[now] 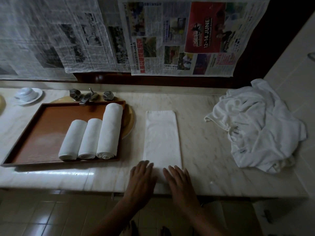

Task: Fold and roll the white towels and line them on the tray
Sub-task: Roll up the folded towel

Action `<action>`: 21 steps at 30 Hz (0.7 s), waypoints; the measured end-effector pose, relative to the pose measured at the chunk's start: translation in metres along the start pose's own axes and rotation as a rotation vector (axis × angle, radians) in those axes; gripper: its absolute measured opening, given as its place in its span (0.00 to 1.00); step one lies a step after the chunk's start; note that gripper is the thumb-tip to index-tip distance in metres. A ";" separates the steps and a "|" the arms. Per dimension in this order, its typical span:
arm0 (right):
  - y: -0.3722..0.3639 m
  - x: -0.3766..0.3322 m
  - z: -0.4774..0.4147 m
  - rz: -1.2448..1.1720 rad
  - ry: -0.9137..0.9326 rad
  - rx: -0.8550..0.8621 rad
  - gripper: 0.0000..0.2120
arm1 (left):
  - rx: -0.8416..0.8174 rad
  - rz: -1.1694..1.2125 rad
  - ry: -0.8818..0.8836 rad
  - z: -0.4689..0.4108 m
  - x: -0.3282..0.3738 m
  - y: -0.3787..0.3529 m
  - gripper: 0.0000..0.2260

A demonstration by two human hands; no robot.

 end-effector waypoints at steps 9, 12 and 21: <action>0.021 0.008 -0.026 -0.168 -0.036 -0.296 0.31 | -0.130 -0.197 -0.185 -0.010 0.012 -0.019 0.35; 0.027 0.013 -0.036 -0.329 -0.166 -0.430 0.27 | -0.117 -0.168 -0.208 -0.009 0.010 -0.020 0.35; 0.001 0.008 -0.143 -0.117 -0.067 -0.383 0.27 | -0.202 -0.081 -0.237 -0.020 0.008 -0.014 0.27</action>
Point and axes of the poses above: each hand's wrist, its own z-axis away from the middle knuckle, its own y-axis out of the back of the hand, x = y × z, the point moved 5 cm from there along -z, towards the middle knuckle, and after that the axes turned 8 degrees about -z, right-handed, at the moved point
